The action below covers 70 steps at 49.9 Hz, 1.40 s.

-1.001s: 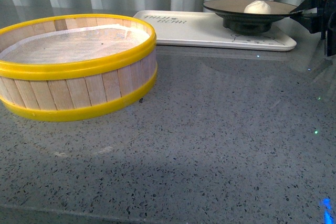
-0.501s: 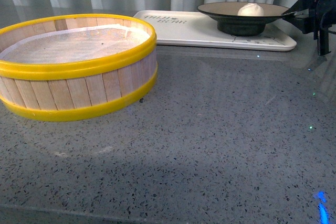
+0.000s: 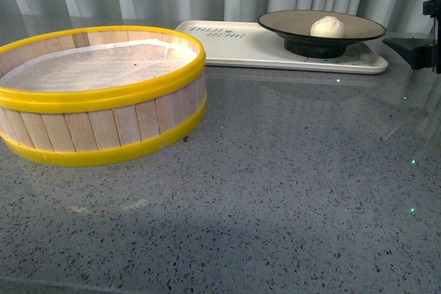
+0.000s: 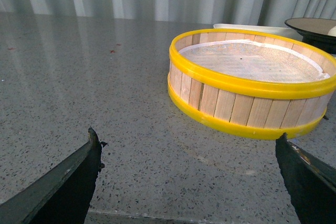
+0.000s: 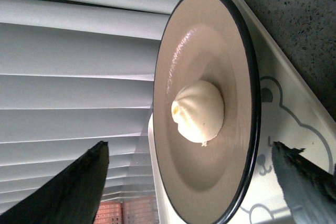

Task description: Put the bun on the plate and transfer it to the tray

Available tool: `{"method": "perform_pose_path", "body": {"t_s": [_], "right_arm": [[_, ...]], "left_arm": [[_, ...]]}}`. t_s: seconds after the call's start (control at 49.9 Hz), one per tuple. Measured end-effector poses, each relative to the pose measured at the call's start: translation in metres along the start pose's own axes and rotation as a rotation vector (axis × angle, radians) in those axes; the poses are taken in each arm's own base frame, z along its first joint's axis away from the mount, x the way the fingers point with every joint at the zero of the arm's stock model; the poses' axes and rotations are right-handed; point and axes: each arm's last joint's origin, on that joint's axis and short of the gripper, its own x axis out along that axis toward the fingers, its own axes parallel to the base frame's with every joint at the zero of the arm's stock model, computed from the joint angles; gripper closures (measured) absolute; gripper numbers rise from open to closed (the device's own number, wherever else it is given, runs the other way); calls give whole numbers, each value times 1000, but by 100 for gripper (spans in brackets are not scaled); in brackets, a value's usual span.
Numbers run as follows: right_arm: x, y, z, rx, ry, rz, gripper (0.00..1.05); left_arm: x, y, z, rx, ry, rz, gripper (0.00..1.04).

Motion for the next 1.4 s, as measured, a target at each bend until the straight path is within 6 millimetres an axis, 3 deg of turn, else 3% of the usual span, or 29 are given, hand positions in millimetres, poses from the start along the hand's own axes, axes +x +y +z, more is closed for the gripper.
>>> {"method": "perform_pose_path", "body": {"t_s": [0.06,0.24,0.38,0.501,0.581,0.661,0.781,0.941,1.041,1.081,1.402], "right_arm": [[-13,5,-1,-4,-15,11,7],[-62,7,1,-8,-79,23,8],[-144,-12,9,-53,-275,-76,8],[-223,-28,4,-252,-513,-260,8],[-251,-31,-9,-374,-585,-342,8],[-279,-28,-34,-628,-683,-451,8],[-294,-26,-69,-970,-767,-570,8],[-296,-31,-99,-1244,-722,-611,9],[-296,-42,-118,-1334,-456,-215,31],[-296,-48,-125,-1338,-411,-160,40],[-298,-73,-153,-1334,-407,-147,103]], "left_arm": [[0,0,0,0,0,0,7],[0,0,0,0,0,0,7],[0,0,0,0,0,0,7],[0,0,0,0,0,0,7],[0,0,0,0,0,0,7],[0,0,0,0,0,0,7],[0,0,0,0,0,0,7],[0,0,0,0,0,0,7],[0,0,0,0,0,0,7],[0,0,0,0,0,0,7],[0,0,0,0,0,0,7]]}}
